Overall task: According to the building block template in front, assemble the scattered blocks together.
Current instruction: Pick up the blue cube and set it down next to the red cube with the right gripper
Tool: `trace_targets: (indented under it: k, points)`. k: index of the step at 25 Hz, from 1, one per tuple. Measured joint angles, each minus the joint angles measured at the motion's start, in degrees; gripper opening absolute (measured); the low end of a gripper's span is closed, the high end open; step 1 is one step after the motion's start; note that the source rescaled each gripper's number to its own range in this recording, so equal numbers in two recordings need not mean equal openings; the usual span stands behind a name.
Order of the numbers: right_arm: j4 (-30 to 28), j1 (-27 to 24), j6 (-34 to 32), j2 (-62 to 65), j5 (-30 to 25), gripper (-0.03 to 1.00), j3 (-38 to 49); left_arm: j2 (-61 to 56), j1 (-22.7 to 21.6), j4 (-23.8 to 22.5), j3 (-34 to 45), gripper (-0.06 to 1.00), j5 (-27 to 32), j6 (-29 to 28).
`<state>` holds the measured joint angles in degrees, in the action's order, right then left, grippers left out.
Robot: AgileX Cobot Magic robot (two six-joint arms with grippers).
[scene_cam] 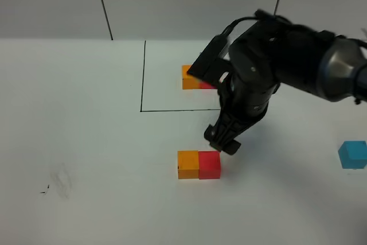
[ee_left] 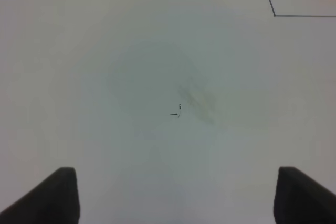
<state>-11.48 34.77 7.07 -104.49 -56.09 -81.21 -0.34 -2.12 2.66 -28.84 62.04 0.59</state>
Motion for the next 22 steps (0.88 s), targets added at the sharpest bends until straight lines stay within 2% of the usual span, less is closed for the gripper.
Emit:
trace_targets:
  k: [2,5,9,13,18,22]
  points:
    - [-2.5,-1.4,-7.9,4.0,-0.1,1.00,1.3,0.0,0.0,0.0,0.0,0.64,0.0,0.0]
    - [-5.4,-5.1,-16.4,9.4,-0.4,0.99,4.9,0.0,0.0,0.0,0.0,0.64,0.0,0.0]
    - [-7.4,-11.7,-23.6,14.4,-0.8,0.98,10.3,0.0,0.0,0.0,0.0,0.64,0.0,0.0]
    - [-8.3,-18.5,-26.5,15.8,-0.3,0.98,13.5,0.0,0.0,0.0,0.0,0.64,0.0,0.0]
    - [-6.9,-26.7,-26.5,15.2,3.9,0.98,17.3,0.0,0.0,0.0,0.0,0.64,0.0,0.0]
    - [-5.2,-30.7,-25.2,13.1,6.9,0.98,19.2,0.0,0.0,0.0,0.0,0.64,0.0,0.0]
